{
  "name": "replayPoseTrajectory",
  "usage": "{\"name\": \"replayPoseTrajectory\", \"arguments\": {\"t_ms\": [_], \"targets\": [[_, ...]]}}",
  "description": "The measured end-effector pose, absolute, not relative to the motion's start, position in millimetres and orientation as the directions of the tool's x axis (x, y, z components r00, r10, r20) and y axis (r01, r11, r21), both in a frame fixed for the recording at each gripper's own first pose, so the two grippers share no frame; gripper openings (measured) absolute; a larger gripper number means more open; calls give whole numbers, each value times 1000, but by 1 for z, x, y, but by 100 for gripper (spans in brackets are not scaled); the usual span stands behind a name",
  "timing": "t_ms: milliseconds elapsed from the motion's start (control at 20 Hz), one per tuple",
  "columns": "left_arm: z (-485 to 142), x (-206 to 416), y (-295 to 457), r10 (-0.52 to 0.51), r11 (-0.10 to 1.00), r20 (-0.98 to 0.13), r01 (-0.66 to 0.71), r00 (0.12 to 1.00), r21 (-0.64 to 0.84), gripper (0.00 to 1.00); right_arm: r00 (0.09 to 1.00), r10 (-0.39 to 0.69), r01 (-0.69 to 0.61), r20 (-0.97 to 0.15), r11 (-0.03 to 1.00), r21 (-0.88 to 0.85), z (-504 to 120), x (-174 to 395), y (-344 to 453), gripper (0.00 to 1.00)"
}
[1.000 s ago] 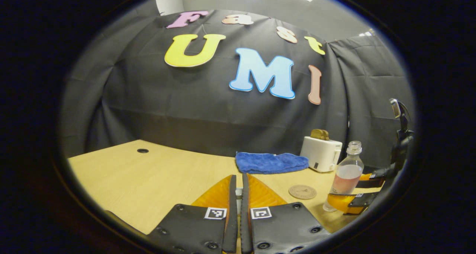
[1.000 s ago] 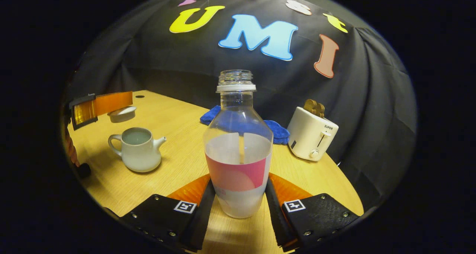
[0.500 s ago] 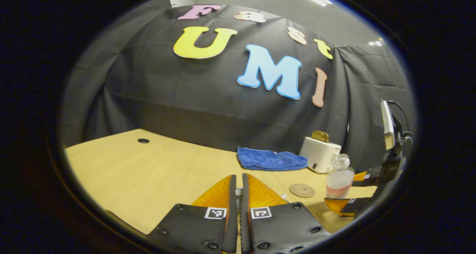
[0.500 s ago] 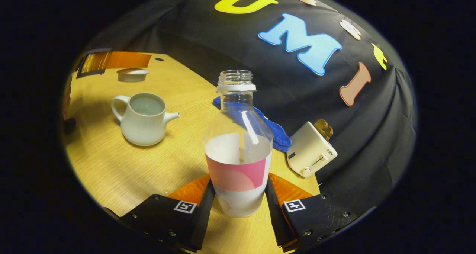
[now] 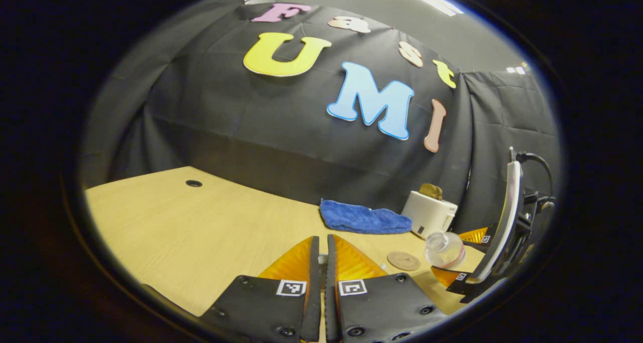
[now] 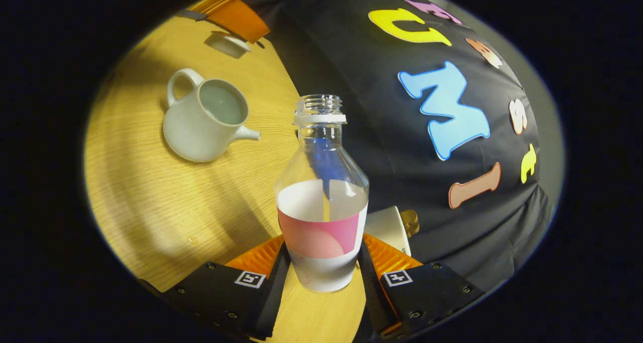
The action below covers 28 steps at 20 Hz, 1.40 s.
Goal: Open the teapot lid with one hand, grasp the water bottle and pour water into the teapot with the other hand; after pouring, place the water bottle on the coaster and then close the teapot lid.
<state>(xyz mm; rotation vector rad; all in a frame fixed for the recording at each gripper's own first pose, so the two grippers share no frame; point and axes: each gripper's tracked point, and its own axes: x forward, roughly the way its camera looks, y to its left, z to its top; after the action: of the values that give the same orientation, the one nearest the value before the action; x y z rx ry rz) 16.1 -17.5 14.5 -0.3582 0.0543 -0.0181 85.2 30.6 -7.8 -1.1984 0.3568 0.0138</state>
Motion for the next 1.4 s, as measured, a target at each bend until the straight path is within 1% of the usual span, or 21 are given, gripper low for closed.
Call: {"name": "replayPoseTrajectory", "arguments": {"t_ms": [200, 300, 550, 900, 1050, 1400], "targets": [[19, 18, -20, 6, 898, -53, -28, 999, -440, 10, 946, -182, -218, -269, 257, -941, -5, 94, 30, 70], [22, 19, -22, 19, 887, -58, -43, 998, -460, 10, 951, -184, -210, -247, 199, -957, 1, 97, 31, 70], [20, 17, -23, 3, 891, -71, -35, 997, -453, 10, 973, -157, -173, -170, -1, -985, 16, 110, 45, 70], [21, 17, -22, 5, 892, -71, -36, 997, -450, 10, 988, -100, -131, -114, -185, -974, 30, 112, 56, 70], [21, 17, -21, 4, 893, -69, -35, 998, -449, 10, 991, -85, -119, -102, -233, -965, 32, 113, 58, 70], [22, 17, -19, 14, 891, -62, -41, 998, -453, 10, 1000, -8, 20, 25, -417, -909, 51, 115, 68, 70]]}}
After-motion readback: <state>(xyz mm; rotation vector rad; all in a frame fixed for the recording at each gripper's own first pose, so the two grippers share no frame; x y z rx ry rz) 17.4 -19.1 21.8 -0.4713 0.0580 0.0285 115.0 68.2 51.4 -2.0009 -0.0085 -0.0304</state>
